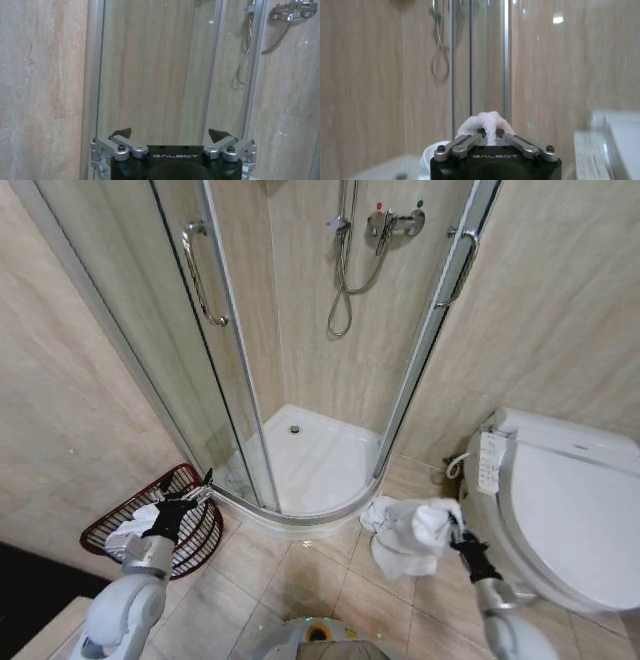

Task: Discard the used towel into the hamper.

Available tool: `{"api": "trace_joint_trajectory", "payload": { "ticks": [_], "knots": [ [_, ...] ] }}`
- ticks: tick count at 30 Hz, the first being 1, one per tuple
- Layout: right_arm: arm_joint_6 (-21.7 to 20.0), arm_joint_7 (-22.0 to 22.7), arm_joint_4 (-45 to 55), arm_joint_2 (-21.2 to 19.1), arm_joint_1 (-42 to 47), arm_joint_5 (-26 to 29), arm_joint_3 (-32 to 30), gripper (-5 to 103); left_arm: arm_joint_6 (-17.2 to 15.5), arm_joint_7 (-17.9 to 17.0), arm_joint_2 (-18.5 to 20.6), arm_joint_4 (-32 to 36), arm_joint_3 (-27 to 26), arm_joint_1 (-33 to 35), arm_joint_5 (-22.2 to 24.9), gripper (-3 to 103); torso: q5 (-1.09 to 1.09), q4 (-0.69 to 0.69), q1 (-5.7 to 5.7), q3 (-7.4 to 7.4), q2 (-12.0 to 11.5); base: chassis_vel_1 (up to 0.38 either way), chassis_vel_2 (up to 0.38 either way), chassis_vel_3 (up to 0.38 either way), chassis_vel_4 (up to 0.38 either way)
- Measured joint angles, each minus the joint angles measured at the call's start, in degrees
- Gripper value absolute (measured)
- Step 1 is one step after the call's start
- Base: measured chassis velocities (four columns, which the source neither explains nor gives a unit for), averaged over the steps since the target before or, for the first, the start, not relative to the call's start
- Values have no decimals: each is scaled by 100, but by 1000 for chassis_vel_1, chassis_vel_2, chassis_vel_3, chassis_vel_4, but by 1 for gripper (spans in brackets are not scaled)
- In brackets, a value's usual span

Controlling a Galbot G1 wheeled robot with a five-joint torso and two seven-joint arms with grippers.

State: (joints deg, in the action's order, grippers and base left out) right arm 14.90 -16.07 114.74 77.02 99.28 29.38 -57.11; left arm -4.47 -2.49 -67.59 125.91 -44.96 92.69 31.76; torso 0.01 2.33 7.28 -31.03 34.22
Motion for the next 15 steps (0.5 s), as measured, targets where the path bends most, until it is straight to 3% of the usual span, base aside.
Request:
{"api": "trace_joint_trajectory", "payload": {
  "ticks": [15],
  "knots": [
    [-670,900,2127,-1142,69,1577,-1594,4,0,0,0,0,0,0,0,100,-1,1,0,0,0,0,0,0,0]
  ]
}}
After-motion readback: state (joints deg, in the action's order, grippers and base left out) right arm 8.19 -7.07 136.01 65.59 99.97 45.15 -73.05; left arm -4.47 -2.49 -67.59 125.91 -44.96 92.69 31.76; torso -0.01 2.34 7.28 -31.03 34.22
